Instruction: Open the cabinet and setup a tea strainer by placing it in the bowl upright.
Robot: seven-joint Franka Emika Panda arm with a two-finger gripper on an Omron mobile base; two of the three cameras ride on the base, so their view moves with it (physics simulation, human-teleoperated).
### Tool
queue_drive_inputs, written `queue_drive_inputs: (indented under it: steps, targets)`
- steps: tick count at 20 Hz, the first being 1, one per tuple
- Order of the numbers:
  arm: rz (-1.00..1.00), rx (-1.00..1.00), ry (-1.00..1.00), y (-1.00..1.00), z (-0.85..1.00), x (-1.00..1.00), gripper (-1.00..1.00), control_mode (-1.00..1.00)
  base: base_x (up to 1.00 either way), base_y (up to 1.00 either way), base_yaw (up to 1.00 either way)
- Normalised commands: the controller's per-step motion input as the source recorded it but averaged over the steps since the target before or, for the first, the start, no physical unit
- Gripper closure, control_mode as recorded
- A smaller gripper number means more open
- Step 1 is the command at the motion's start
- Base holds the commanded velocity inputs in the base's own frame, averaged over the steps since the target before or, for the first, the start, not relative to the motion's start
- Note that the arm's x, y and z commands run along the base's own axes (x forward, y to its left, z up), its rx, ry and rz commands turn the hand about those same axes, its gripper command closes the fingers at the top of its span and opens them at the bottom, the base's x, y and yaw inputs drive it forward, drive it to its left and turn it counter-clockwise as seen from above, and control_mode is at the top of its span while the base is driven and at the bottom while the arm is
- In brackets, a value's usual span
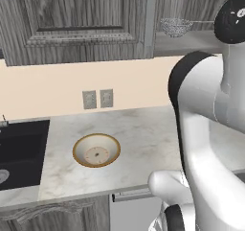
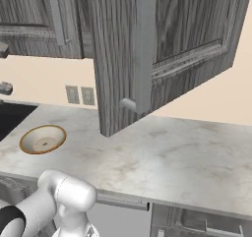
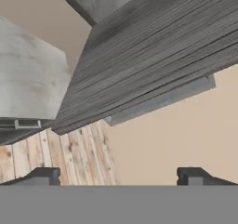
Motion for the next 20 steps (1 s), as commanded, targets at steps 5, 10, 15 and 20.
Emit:
queue_drive_inputs:
  steps: [5,10,15,20]
  targets:
    - [0.00,-0.03,0.06,-0.03,-0.47,1.00,-1.00,-1.00,0.00,0.00,0.00]
    - [0.00,-0.02,0.09,-0.54,-0.30,0.82,-1.00,-1.00,0.00,0.00,0.00]
    - [0.01,0.04,0.05,-0.88,-0.18,0.35,-1.00,-1.00,0.00,0.00,0.00]
    - [0.03,0.08,0.06,-0.98,-0.04,0.15,-1.00,-1.00,0.00,0.00,0.00]
